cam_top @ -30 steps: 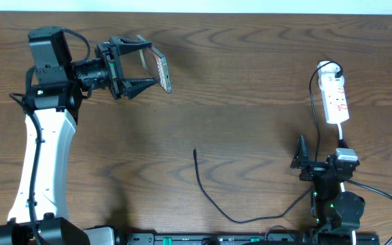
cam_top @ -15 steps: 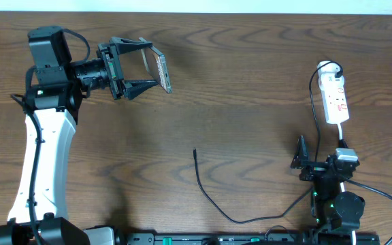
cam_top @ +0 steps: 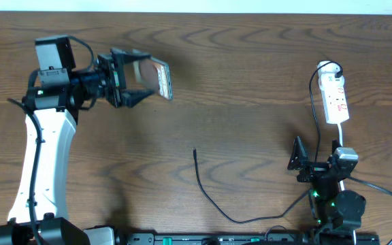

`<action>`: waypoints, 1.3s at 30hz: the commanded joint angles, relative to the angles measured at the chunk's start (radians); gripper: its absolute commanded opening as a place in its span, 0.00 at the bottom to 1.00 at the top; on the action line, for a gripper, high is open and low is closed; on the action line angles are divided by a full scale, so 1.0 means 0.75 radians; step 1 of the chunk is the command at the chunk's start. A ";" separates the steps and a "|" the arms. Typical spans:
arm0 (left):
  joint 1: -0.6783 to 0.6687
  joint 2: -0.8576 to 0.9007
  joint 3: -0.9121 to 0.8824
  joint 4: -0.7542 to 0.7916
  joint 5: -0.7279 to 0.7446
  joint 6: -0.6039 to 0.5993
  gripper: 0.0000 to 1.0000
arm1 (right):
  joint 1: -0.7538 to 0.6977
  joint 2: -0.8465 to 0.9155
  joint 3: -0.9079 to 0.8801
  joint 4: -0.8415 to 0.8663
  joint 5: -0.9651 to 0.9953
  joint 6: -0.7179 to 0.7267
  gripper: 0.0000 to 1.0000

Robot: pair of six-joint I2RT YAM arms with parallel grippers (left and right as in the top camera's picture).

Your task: Plug charger to phone and switch on socket

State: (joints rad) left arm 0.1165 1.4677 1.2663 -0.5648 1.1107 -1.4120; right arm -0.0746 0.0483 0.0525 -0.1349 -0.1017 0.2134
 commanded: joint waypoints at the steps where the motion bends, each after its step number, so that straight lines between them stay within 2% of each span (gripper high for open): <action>1: -0.023 -0.022 0.017 -0.097 -0.241 0.128 0.07 | -0.004 0.116 0.198 -0.049 -0.055 0.049 0.99; 5: -0.049 -0.022 0.017 -0.160 -0.393 0.122 0.08 | -0.004 0.386 0.461 -0.127 -0.185 0.052 0.99; 11: -0.092 -0.022 0.017 -0.249 -0.661 0.086 0.07 | -0.004 1.011 0.969 -0.421 -0.532 0.215 0.99; 15: -0.121 -0.022 0.017 -0.273 -0.787 0.084 0.07 | -0.003 1.348 1.157 -0.413 -0.926 0.214 0.99; 18: -0.146 -0.022 0.017 -0.308 -0.898 0.033 0.07 | -0.003 1.576 1.197 -0.186 -1.156 0.228 0.99; 19: -0.156 -0.022 0.017 -0.320 -0.944 0.015 0.07 | -0.003 1.632 1.197 -0.120 -1.197 0.287 0.99; 20: -0.179 -0.022 0.017 -0.335 -1.046 -0.005 0.07 | -0.002 1.755 1.196 -0.030 -1.215 0.465 0.99; 22: -0.205 -0.022 0.017 -0.358 -1.121 -0.037 0.07 | 0.012 1.869 1.196 0.033 -1.215 0.655 0.99; 25: -0.243 -0.021 0.017 -0.363 -1.162 -0.058 0.07 | 0.058 2.011 1.196 0.123 -1.228 0.776 0.99; 29: -0.291 -0.015 0.017 -0.361 -1.194 -0.108 0.07 | 0.186 2.181 1.196 0.354 -1.331 0.700 0.99; 31: -0.301 -0.004 0.017 -0.361 -1.194 -0.111 0.07 | 0.250 2.244 1.196 0.499 -1.413 0.661 0.95; 33: -0.303 0.013 0.017 -0.363 -1.193 -0.110 0.07 | 0.314 2.304 1.196 0.669 -1.486 0.661 0.99; 37: -0.303 0.049 0.017 -0.363 -1.188 -0.110 0.07 | 0.385 2.362 1.196 0.880 -1.580 0.661 0.99; 38: -0.303 0.059 0.017 -0.363 -1.177 -0.110 0.07 | 0.404 2.373 1.196 0.907 -1.588 0.662 0.96; 39: -0.303 0.076 0.017 -0.362 -1.155 -0.111 0.07 | 0.427 2.377 1.196 0.908 -1.584 0.661 0.84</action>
State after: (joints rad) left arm -0.1085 1.4960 1.2663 -0.8375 0.2337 -1.4822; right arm 0.2134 1.8107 0.9417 0.5270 -1.2095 0.7155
